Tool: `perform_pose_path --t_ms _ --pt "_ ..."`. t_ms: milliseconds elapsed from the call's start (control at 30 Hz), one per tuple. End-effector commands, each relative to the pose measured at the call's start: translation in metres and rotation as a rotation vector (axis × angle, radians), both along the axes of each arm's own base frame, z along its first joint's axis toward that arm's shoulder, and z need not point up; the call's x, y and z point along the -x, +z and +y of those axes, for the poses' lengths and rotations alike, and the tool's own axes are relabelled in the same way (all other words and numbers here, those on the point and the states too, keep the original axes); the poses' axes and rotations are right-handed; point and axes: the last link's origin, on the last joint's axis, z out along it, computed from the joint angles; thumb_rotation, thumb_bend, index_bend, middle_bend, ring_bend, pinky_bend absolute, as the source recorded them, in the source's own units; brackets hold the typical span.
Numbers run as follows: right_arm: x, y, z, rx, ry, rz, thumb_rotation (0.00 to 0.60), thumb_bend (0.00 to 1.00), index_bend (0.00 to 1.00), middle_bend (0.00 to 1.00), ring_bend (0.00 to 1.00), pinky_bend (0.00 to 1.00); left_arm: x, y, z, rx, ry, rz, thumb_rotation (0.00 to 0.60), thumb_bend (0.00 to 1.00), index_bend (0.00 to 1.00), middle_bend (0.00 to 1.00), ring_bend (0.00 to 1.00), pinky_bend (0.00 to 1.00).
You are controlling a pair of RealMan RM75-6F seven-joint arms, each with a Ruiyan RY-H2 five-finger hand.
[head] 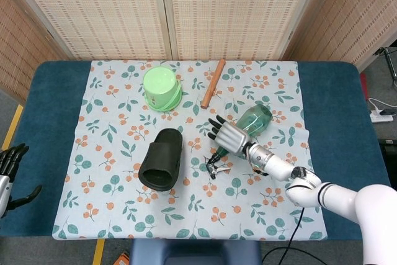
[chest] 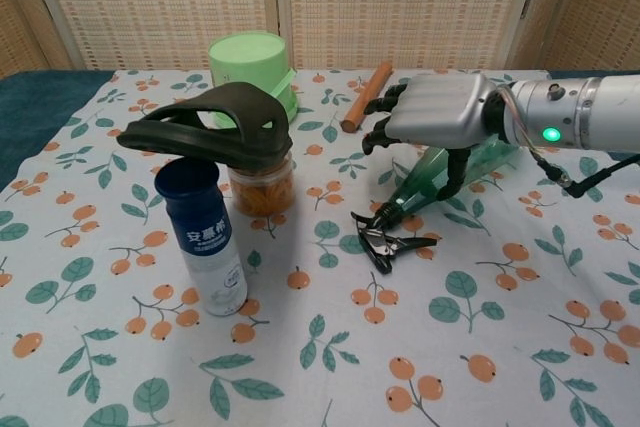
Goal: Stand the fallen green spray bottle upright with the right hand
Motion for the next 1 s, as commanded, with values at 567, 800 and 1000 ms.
perform_pose_path --t_ms 567,800,1000 --pt "-0.001 -0.026 0.009 0.0 0.065 -0.003 0.6 0.0 0.35 0.32 0.13 0.23 -0.002 0.002 -0.003 0.003 -0.015 -0.021 0.6 0.22 0.03 0.01 0.0 0.0" --pt "0.004 -0.03 0.009 0.003 0.07 0.002 0.6 0.0 0.45 0.38 0.19 0.27 -0.002 0.002 -0.003 0.007 -0.012 -0.026 0.6 0.22 0.03 0.01 0.0 0.0" --pt "0.01 -0.032 0.009 0.001 0.063 0.006 0.6 0.0 0.46 0.39 0.2 0.3 -0.002 0.002 -0.003 0.007 -0.012 -0.028 0.6 0.22 0.03 0.01 0.0 0.0"
